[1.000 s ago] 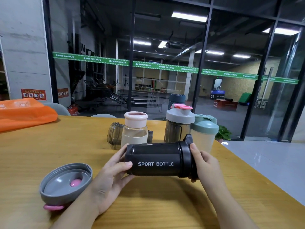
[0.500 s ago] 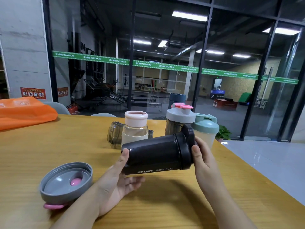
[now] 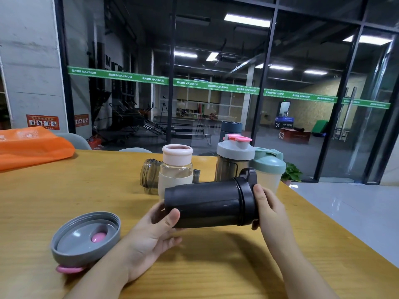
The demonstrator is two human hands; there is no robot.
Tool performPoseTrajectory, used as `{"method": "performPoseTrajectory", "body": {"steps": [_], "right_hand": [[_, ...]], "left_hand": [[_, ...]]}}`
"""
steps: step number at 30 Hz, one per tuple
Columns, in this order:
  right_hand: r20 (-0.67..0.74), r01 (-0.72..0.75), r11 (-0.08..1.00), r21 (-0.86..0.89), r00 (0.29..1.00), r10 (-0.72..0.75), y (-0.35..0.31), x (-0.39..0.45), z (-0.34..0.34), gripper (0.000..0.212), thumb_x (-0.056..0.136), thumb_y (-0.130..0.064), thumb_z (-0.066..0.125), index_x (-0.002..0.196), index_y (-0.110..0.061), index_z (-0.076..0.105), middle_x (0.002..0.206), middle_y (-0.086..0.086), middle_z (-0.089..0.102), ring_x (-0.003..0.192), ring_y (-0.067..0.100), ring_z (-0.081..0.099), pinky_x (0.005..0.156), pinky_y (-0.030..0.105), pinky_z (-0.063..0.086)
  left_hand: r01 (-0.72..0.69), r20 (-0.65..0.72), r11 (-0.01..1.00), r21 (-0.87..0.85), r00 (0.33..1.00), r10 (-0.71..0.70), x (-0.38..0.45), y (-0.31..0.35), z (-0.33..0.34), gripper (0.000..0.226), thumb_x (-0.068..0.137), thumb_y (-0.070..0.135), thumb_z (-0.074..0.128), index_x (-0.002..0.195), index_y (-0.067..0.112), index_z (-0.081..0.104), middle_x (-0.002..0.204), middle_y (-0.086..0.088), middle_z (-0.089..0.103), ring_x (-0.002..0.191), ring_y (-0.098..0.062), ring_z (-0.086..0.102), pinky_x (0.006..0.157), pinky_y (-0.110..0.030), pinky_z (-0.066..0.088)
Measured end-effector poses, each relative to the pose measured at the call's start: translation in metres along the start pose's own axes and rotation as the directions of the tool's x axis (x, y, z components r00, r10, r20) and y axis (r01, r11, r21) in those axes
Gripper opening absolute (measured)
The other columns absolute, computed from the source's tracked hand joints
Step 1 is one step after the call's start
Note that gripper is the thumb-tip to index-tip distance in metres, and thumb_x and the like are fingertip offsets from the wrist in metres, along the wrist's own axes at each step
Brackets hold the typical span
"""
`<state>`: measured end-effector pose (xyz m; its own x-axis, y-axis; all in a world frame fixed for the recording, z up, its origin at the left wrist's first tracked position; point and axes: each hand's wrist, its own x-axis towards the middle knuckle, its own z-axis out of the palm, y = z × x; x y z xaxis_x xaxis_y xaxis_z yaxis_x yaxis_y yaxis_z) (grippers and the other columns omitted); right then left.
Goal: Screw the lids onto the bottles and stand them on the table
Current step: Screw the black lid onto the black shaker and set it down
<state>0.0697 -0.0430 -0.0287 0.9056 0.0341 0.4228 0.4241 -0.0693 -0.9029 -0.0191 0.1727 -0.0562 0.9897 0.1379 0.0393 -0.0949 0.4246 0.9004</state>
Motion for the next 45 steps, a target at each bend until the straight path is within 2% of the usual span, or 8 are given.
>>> {"method": "performPoseTrajectory", "body": {"steps": [5, 13, 18, 26, 34, 38, 42, 45], "right_hand": [[0.009, -0.111, 0.988, 0.106, 0.994, 0.111, -0.006, 0.001, -0.003, 0.035, 0.097, -0.038, 0.046, 0.085, -0.009, 0.064, 0.041, -0.013, 0.045, 0.043, 0.011, 0.038, 0.036, 0.017, 0.030], [0.028, -0.161, 0.982, 0.102, 0.987, 0.159, -0.007, -0.001, -0.002, 0.059, 0.094, -0.046, 0.047, 0.093, 0.013, 0.056, 0.054, 0.003, 0.037, 0.040, 0.013, 0.033, 0.034, 0.018, 0.025], [-0.014, -0.056, 0.998, 0.042, 0.998, 0.056, -0.005, 0.000, 0.000, 0.039, 0.095, -0.041, 0.047, 0.076, -0.010, 0.060, 0.047, -0.013, 0.049, 0.054, 0.014, 0.043, 0.049, 0.024, 0.032], [0.064, -0.005, 0.999, 0.035, 0.998, 0.003, -0.004, -0.004, 0.003, 0.026, 0.096, -0.036, 0.048, 0.096, -0.018, 0.066, 0.056, -0.016, 0.058, 0.047, 0.000, 0.048, 0.042, 0.017, 0.038], [0.109, -0.051, 0.996, 0.076, 0.993, 0.043, -0.003, -0.003, 0.000, 0.035, 0.096, -0.037, 0.046, 0.080, -0.012, 0.063, 0.044, -0.014, 0.050, 0.047, 0.006, 0.045, 0.040, 0.013, 0.034], [0.113, -0.060, 0.986, 0.155, 0.993, 0.042, -0.001, 0.001, -0.001, 0.035, 0.087, -0.046, 0.052, 0.084, -0.014, 0.064, 0.054, -0.012, 0.053, 0.051, 0.010, 0.045, 0.043, 0.019, 0.034], [0.141, -0.107, 0.937, 0.331, 0.988, 0.063, 0.004, 0.004, 0.000, 0.077, 0.053, -0.072, 0.070, 0.100, -0.012, 0.067, 0.075, 0.002, 0.065, 0.062, 0.015, 0.054, 0.051, 0.025, 0.043], [0.245, -0.211, 0.794, 0.571, 0.966, 0.081, 0.003, 0.007, 0.000, 0.046, 0.058, -0.051, 0.072, 0.085, -0.013, 0.072, 0.073, 0.000, 0.072, 0.062, 0.007, 0.066, 0.055, 0.018, 0.053]], "left_hand": [[-0.082, 0.042, 0.995, 0.057, 0.996, 0.079, -0.006, 0.001, 0.005, 0.110, 0.020, 0.043, 0.096, 0.122, 0.037, 0.057, 0.120, 0.007, 0.066, 0.115, -0.021, 0.057, 0.074, -0.036, 0.052], [-0.093, 0.050, 0.990, 0.109, 0.995, 0.088, -0.006, 0.001, 0.005, 0.108, 0.025, 0.044, 0.096, 0.125, 0.034, 0.055, 0.118, 0.005, 0.069, 0.113, -0.019, 0.062, 0.075, -0.035, 0.055], [-0.009, 0.079, 0.997, 0.081, 0.997, 0.002, -0.006, 0.004, 0.004, 0.105, 0.035, 0.037, 0.094, 0.130, 0.026, 0.051, 0.119, -0.008, 0.068, 0.109, -0.033, 0.065, 0.081, -0.041, 0.054], [0.056, -0.037, 0.998, -0.007, 0.998, -0.056, -0.007, 0.007, 0.010, 0.059, 0.065, 0.032, 0.066, 0.117, 0.005, 0.054, 0.116, -0.018, 0.063, 0.106, -0.031, 0.061, 0.066, -0.034, 0.059], [0.013, -0.023, 1.000, -0.007, 1.000, -0.013, -0.006, 0.006, 0.005, 0.066, 0.064, 0.028, 0.074, 0.123, 0.010, 0.054, 0.115, -0.016, 0.067, 0.105, -0.031, 0.065, 0.075, -0.036, 0.058], [-0.024, -0.019, 0.998, 0.064, 1.000, 0.025, -0.006, 0.005, 0.003, 0.105, 0.027, 0.042, 0.096, 0.122, 0.019, 0.056, 0.114, -0.012, 0.070, 0.101, -0.028, 0.068, 0.075, -0.034, 0.056], [-0.069, 0.006, 0.994, 0.080, 0.998, 0.069, -0.005, 0.004, 0.003, 0.112, 0.025, 0.041, 0.096, 0.126, 0.022, 0.052, 0.118, -0.010, 0.068, 0.103, -0.025, 0.067, 0.085, -0.038, 0.049], [-0.074, 0.005, 0.997, -0.027, 0.997, 0.074, -0.005, 0.006, 0.004, 0.115, 0.023, 0.033, 0.098, 0.127, 0.018, 0.052, 0.114, -0.010, 0.071, 0.096, -0.022, 0.070, 0.087, -0.038, 0.050]]}}
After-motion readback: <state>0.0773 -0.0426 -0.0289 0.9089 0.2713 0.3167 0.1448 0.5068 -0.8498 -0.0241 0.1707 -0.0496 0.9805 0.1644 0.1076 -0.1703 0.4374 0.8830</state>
